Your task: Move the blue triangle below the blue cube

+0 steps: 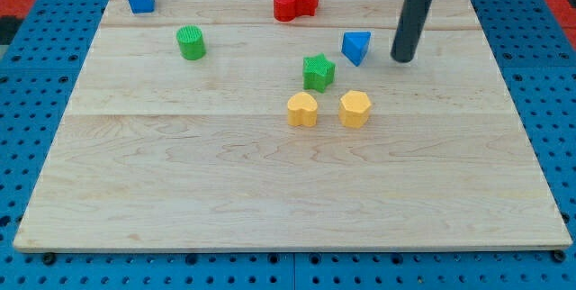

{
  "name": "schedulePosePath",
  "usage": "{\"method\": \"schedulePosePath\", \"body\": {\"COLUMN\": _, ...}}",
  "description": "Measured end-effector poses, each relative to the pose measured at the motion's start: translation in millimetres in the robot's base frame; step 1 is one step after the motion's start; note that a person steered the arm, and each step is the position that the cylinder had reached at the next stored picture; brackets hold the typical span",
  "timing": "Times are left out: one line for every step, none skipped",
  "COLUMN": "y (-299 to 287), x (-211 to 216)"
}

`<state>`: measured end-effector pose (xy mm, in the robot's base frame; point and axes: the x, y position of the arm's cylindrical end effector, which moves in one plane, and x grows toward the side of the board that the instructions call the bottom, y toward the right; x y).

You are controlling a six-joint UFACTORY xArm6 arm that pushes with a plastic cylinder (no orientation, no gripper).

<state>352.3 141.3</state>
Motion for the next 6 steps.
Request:
{"method": "schedulePosePath", "body": {"y": -21, "x": -18}}
{"method": "schedulePosePath", "body": {"y": -18, "x": -31}}
{"method": "schedulePosePath", "body": {"y": -46, "x": -37}}
{"method": "schedulePosePath", "body": {"y": -84, "x": -40}}
{"method": "schedulePosePath", "body": {"y": -133, "x": -40}}
{"method": "schedulePosePath", "body": {"y": -175, "x": -40}}
